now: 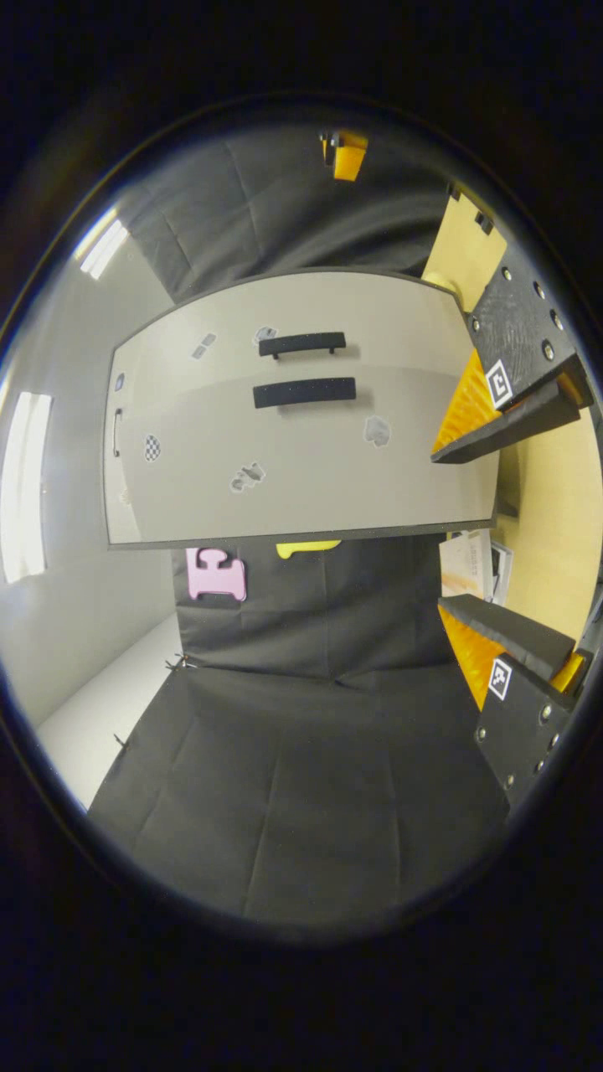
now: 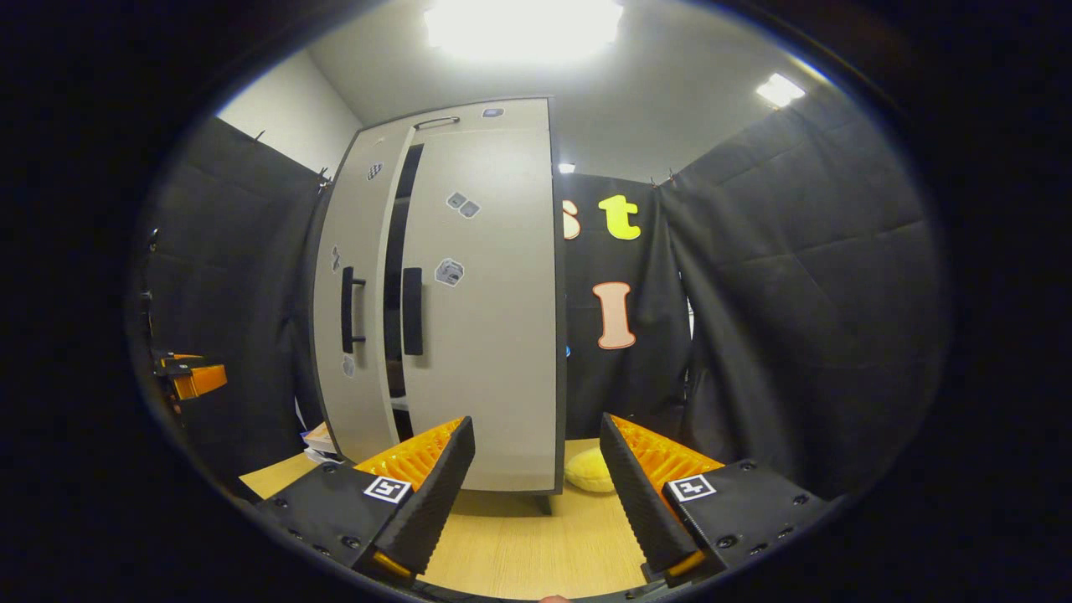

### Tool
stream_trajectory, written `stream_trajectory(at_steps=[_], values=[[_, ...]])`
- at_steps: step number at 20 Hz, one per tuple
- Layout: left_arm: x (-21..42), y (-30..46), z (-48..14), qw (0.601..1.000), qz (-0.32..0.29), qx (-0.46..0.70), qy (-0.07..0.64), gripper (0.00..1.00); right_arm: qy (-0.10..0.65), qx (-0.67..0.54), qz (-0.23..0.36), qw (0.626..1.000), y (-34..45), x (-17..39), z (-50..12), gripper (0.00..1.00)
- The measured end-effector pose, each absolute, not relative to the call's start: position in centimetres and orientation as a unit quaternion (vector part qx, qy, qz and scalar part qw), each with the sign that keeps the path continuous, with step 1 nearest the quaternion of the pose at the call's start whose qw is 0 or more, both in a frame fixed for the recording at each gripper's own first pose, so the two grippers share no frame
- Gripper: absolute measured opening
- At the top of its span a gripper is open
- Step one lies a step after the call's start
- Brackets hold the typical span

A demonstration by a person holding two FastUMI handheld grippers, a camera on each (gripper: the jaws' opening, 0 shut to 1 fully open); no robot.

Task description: Grab one shoe with the right hand and put it into the shoe cabinet, grab the other shoe with the left hand and put it into the shoe cabinet; then close the right door with the right hand and the left door with the left hand.

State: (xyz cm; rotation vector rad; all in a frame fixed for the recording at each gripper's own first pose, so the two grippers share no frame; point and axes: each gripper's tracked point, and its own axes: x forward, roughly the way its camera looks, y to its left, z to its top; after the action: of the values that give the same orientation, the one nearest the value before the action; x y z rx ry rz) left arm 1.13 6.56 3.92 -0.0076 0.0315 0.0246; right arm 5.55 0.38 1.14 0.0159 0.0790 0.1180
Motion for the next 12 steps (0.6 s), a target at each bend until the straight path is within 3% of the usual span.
stream_trajectory(at_steps=[12], values=[[-2.6,8.5,5.0,1.0,0.018,0.009,0.002,0.94,0.021,-0.007,0.08,0.997,2.4,3.1,2.8,0.92]])
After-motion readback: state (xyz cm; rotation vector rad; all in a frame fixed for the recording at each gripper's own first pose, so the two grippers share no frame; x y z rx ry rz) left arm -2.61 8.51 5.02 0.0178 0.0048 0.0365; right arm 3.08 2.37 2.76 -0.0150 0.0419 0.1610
